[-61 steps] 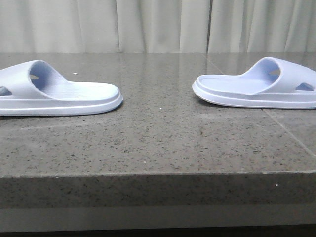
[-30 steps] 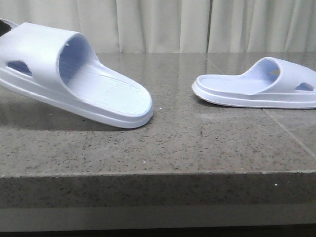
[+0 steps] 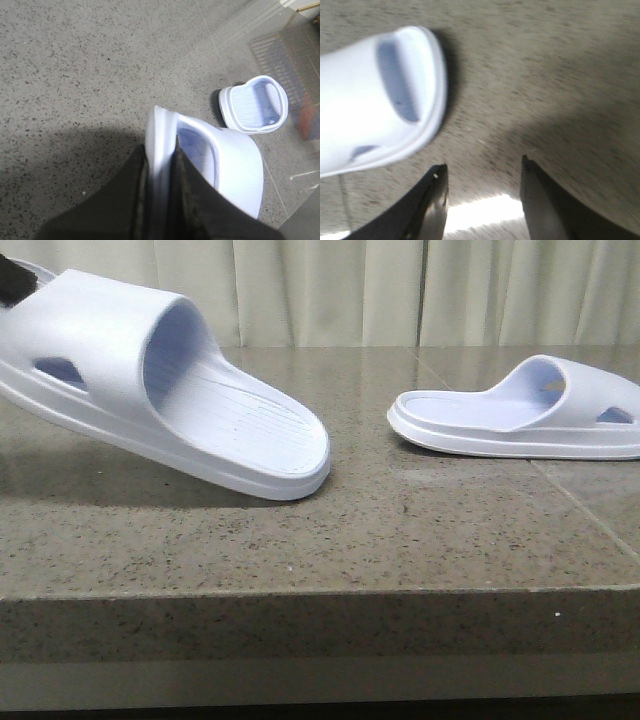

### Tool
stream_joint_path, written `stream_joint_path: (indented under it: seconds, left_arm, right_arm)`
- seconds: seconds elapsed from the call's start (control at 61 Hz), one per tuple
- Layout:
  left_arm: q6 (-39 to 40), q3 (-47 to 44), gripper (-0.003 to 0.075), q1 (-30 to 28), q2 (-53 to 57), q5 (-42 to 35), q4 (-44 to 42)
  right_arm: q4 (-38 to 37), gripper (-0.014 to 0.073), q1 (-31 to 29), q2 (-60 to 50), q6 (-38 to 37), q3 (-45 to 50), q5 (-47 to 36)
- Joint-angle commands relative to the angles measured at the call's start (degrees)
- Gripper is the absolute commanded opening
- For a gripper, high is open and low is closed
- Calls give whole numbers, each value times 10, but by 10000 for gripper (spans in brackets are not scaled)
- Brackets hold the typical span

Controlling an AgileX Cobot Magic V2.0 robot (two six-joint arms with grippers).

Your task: Insert blue slippers together front up

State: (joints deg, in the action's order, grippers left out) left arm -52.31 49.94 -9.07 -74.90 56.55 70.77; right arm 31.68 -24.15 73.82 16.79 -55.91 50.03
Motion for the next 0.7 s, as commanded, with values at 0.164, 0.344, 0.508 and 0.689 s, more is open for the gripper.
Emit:
stream_joint_path:
  seconds: [0.164,0.344,0.508,0.689]
  left_arm:
    - [-1,15,-20,4,17,6,43]
    - [-1,15,-20,4,17,6,43]
    - [-1,15,-20,4,17,6,43]
    - [-1,15,-20,4,17,6,43]
  right_arm:
    - [227,364,-24,101,207,-58,21]
    - [245,364,-21,156,253,-80,10]
    - [249,364,-19,186,273,-93,3]
    - [255,364,-10,218,274,-103,6]
